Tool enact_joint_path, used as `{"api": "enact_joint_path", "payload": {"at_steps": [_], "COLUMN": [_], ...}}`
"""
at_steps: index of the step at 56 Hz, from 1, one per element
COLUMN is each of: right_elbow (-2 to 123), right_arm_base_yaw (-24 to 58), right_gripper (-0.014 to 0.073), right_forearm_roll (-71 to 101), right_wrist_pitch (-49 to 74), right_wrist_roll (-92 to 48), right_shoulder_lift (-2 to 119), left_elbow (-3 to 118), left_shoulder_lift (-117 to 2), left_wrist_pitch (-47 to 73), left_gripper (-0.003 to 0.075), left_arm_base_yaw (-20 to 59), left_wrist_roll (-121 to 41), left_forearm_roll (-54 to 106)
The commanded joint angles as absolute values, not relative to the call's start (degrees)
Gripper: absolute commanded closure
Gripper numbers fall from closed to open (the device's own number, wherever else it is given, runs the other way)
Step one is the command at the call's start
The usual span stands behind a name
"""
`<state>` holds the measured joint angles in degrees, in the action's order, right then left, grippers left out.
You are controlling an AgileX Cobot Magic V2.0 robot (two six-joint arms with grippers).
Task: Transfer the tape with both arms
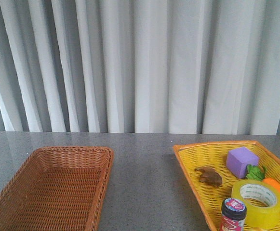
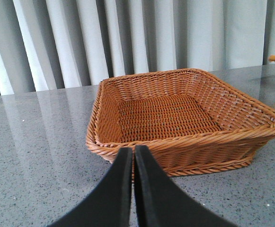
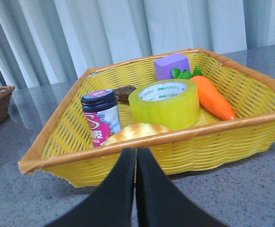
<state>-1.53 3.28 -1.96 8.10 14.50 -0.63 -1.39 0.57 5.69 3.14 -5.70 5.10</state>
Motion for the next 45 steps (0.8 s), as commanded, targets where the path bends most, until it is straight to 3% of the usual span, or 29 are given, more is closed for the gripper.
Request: {"api": "enact_joint_path", "payload": {"at_steps": [1,45], "right_elbow": [-1.72,-1.72], "right_arm_base_yaw": [2.95,2.95], "right_gripper": [0.0598,0.0598], "right_forearm_roll": [-0.38,7.17], "right_wrist_pitch": [3.65,3.08], "right_wrist_roll": [14.60,14.58], "right_shoulder_lift": [-1.20,-1.20], "left_elbow": [-0.85,-0.85], "left_shoulder_lift": [1.43,1.43], "left_wrist_pitch": [1.10,1.10], "left_gripper": [0.0726,0.0726], "left_arm_base_yaw": [2.97,2.97], "left_wrist_roll": [-5.19,-5.19], "left_forearm_roll": [5.30,5.30]}}
